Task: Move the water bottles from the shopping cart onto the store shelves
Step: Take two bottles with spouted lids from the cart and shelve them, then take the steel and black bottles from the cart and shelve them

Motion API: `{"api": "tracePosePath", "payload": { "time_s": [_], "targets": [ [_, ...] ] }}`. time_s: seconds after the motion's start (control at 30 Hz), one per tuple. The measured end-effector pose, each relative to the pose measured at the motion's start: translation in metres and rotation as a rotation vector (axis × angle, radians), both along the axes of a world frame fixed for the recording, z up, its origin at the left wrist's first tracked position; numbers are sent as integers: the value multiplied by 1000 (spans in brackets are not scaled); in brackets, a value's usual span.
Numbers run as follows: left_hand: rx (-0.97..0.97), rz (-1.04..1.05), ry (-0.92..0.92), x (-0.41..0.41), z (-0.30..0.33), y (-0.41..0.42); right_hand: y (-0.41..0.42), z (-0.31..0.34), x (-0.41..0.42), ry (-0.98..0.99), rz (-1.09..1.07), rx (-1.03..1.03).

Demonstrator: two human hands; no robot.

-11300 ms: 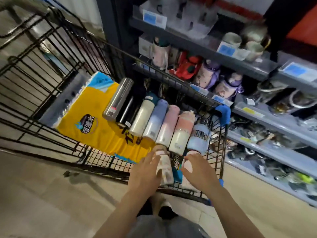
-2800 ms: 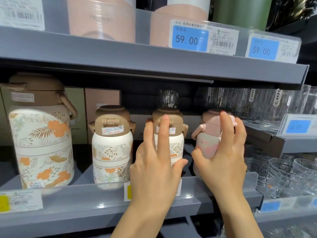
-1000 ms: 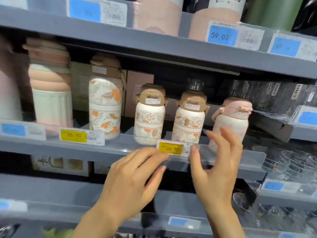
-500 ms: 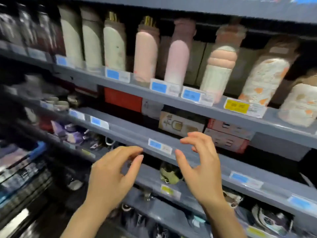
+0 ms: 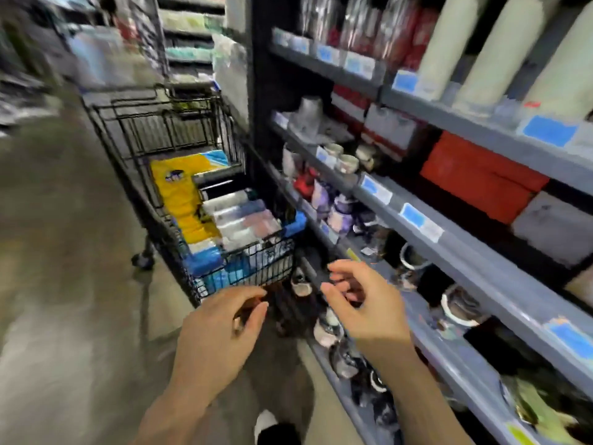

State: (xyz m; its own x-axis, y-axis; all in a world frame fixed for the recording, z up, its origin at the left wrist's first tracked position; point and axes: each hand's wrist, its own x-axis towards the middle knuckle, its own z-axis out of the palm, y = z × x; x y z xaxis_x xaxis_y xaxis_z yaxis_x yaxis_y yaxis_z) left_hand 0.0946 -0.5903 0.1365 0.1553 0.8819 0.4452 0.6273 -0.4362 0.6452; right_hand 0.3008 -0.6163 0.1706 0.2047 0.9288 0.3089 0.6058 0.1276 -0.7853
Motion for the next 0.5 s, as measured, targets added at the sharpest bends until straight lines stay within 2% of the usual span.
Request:
{"api": "tracePosePath", "payload": {
  "time_s": [0.1, 0.2, 0.33, 0.5],
  "targets": [
    [-54, 64, -8, -34, -17, 38, 52, -20, -27, -47, 132, -74],
    [-148, 100, 47, -54, -30, 82, 107, -41, -38, -102, 167, -142],
    [-304, 61, 134, -60, -41, 142, 168, -65, -45, -152, 208, -409],
    [-359, 10, 205, -76, -47, 212, 233, -84, -64, -246, 300, -613]
  ]
}}
